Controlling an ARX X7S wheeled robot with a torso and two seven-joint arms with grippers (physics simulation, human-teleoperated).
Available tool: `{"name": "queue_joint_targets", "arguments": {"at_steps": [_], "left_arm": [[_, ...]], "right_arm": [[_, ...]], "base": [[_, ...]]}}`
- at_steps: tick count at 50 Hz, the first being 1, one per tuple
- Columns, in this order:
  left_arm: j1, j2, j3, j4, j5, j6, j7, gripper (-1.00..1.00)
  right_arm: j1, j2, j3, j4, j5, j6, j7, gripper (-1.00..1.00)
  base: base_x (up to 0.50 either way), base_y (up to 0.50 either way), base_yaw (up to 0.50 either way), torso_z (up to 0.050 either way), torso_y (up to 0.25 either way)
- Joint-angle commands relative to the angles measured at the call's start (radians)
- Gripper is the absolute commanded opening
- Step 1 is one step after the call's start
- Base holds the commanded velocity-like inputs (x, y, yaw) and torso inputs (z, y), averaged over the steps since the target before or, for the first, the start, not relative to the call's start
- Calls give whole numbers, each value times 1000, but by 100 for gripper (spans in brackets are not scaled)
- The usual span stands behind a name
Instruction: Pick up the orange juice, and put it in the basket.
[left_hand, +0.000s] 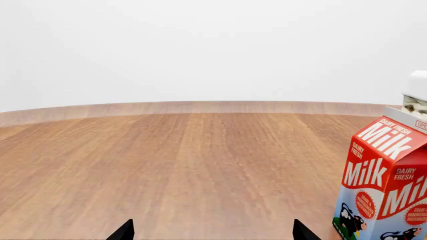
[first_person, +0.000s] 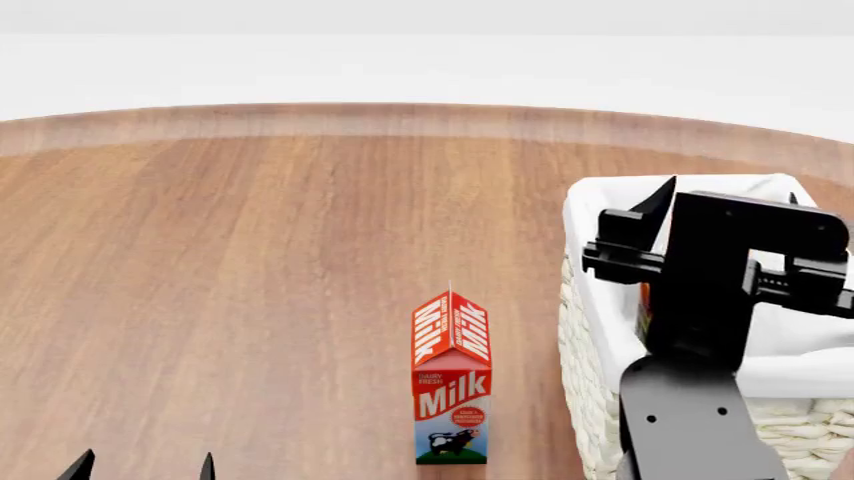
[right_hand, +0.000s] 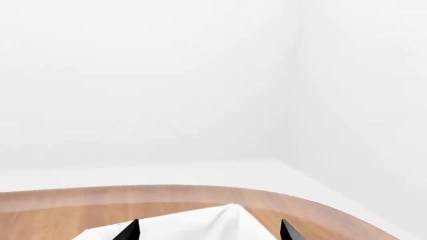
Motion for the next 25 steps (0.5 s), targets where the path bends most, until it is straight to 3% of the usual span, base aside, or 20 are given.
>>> {"name": "queue_joint_targets", "arguments": {"at_steps": [1, 25], "left_arm": [[-1, -2, 2, 0, -2, 1, -2, 100], [-2, -5, 7, -1, -5, 3, -6, 100]], "right_arm": [[-45, 12, -4, -142, 15, 18, -7, 100], [-189, 93, -9, -592, 89, 123, -29, 100]], "base": [[0, 0, 0, 0, 0], [0, 0, 0, 0, 0]]}}
